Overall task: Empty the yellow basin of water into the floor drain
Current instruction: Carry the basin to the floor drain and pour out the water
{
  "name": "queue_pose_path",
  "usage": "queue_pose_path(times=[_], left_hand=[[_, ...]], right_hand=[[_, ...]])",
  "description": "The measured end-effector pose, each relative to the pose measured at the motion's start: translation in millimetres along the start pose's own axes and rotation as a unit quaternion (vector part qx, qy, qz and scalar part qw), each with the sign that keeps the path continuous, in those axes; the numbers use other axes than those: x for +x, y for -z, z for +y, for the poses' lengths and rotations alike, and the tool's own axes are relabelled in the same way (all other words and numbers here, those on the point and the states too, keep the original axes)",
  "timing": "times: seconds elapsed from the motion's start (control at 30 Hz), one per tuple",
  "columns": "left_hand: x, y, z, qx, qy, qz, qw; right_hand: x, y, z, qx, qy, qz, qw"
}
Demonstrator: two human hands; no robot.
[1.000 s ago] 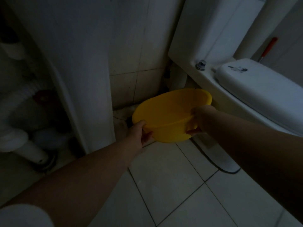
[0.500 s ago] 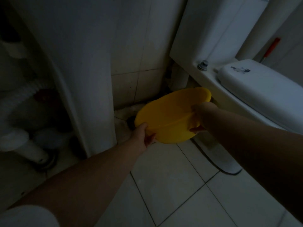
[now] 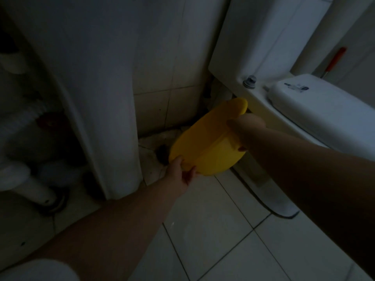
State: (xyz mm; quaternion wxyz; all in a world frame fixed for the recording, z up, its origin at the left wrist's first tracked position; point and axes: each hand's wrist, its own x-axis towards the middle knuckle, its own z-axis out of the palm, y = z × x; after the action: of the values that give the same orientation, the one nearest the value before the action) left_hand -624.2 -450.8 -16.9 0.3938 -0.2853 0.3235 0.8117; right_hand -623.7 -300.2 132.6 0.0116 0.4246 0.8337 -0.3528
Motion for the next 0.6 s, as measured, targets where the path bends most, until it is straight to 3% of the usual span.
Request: queue_pose_path(times=[0.13,0.43,0.6], left_hand=[[-2,-6,-5,-0.030,0.011,-0.019,0.999],[8,-18,-5,-0.100,0.063,-0.084,0.989],[10,-31,-9,-0.123,0.104,-0.131,0.978]], right_hand=[[-2,-2,-9,-0.045,0.089,0.019,0.995],[-14,-6,-33,-0.064,0.185,0.035,0.980],[-29,-10,-47,-0.151,0.258,0.069,0.952]])
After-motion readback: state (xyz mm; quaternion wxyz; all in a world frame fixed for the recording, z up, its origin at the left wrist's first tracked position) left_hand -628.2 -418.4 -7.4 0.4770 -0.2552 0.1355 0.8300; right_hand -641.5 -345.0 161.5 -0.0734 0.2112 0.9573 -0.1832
